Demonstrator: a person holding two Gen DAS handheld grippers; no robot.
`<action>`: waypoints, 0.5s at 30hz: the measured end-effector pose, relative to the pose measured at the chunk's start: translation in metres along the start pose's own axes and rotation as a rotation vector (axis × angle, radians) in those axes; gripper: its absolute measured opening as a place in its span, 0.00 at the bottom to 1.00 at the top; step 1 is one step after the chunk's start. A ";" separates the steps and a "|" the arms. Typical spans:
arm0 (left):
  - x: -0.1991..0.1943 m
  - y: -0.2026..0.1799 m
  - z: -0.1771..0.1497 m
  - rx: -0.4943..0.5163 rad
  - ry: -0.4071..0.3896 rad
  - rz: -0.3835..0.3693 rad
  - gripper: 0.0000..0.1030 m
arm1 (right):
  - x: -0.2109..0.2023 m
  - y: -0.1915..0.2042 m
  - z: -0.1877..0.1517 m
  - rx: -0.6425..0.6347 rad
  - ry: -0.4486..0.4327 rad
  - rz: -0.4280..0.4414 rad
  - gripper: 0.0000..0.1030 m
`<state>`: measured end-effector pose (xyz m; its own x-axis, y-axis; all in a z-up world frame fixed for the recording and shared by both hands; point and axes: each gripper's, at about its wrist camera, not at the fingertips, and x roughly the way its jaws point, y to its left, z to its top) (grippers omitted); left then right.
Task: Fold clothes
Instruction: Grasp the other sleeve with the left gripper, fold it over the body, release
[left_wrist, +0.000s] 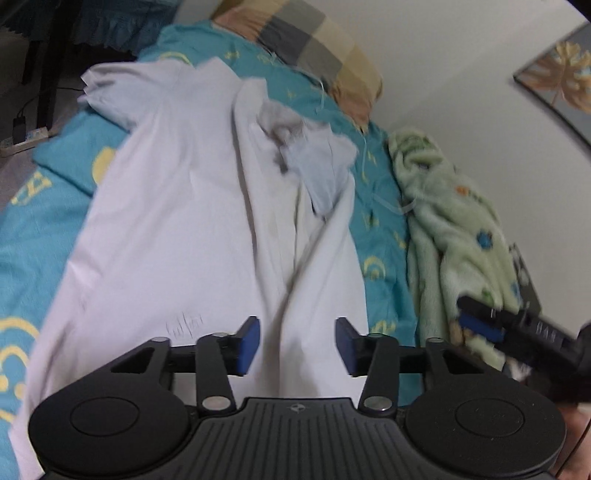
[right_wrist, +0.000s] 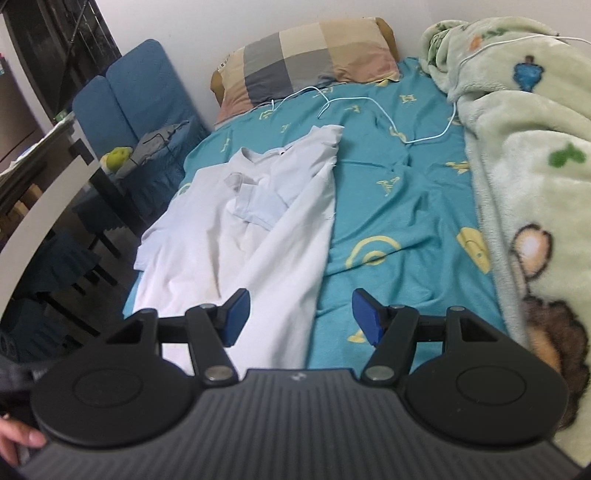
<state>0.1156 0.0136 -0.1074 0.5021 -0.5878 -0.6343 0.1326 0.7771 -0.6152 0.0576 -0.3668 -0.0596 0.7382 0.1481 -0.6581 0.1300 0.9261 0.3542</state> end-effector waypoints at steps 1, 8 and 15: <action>-0.003 0.008 0.012 -0.024 -0.026 0.006 0.55 | 0.002 0.004 0.003 0.013 -0.002 0.011 0.63; 0.004 0.093 0.091 -0.303 -0.225 0.059 0.62 | 0.043 0.035 0.030 0.073 -0.041 0.045 0.62; 0.057 0.164 0.133 -0.487 -0.264 0.106 0.62 | 0.099 0.035 0.023 0.036 0.048 -0.025 0.62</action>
<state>0.2797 0.1371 -0.1823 0.6966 -0.3874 -0.6039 -0.3083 0.5983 -0.7396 0.1505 -0.3270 -0.0975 0.7017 0.1424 -0.6981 0.1723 0.9168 0.3603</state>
